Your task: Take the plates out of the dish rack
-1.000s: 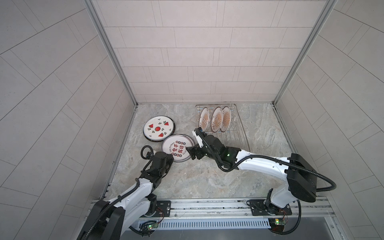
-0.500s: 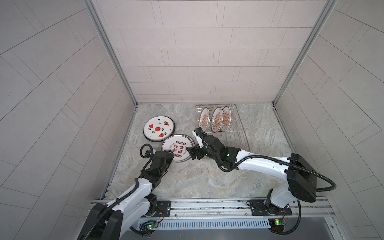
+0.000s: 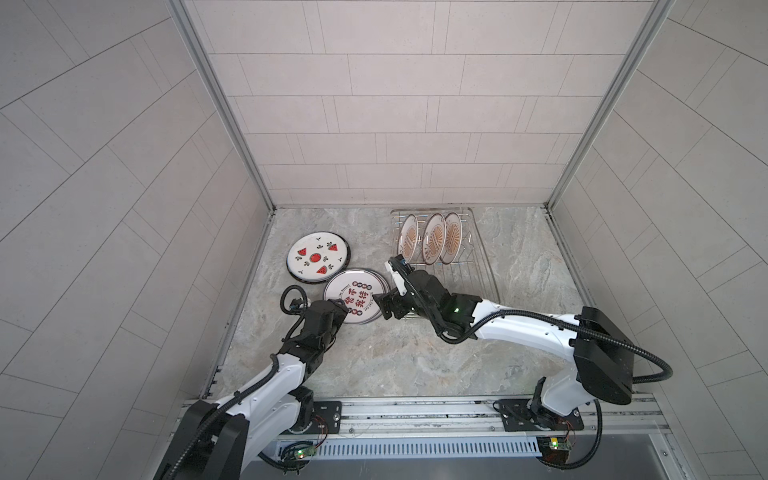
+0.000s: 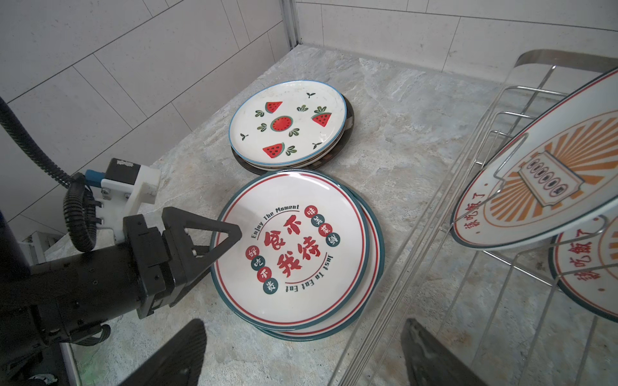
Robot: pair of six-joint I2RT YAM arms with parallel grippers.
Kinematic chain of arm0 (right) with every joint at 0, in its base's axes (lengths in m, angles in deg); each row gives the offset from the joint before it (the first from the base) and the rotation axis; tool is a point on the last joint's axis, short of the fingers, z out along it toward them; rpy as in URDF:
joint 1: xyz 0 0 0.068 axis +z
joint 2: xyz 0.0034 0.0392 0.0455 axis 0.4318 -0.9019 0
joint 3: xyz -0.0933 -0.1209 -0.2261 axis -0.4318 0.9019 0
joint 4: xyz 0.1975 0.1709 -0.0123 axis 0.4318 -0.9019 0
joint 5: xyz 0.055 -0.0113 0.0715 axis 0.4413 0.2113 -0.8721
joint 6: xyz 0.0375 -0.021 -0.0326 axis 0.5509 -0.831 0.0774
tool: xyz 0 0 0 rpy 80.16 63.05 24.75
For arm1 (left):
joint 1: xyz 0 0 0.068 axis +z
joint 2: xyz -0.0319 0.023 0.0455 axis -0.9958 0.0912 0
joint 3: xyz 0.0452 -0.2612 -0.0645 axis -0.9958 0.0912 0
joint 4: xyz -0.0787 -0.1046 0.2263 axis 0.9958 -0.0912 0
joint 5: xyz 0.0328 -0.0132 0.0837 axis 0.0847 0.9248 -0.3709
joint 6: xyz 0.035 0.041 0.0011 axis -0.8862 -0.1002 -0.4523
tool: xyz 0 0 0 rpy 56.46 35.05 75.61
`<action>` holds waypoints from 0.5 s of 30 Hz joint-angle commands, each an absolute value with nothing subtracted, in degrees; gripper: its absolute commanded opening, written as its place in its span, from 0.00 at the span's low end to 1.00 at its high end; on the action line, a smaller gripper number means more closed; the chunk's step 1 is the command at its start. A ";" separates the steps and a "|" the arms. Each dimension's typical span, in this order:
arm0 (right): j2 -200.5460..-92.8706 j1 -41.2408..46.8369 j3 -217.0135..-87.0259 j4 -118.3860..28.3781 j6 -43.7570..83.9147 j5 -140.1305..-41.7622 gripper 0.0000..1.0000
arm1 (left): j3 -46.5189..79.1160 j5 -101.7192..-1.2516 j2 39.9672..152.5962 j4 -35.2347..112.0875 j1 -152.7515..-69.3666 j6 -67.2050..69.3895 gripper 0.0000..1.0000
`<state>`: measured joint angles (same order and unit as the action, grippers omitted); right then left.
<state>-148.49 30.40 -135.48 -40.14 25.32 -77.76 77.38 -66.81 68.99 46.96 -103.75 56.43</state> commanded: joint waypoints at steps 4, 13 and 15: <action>-148.47 30.75 -136.54 -40.81 25.29 -76.46 0.93 | 76.44 -70.41 66.71 47.15 -103.40 54.80 0.75; -148.04 30.75 -135.90 -40.25 25.45 -76.59 0.93 | 77.54 -70.14 65.12 49.01 -103.38 53.64 0.66; -147.85 30.75 -135.63 -40.14 25.49 -76.32 0.93 | 77.75 -69.99 65.27 49.06 -103.33 53.61 0.66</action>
<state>-148.49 30.40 -135.48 -40.12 25.32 -77.39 77.38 -68.63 65.91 47.46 -103.73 54.48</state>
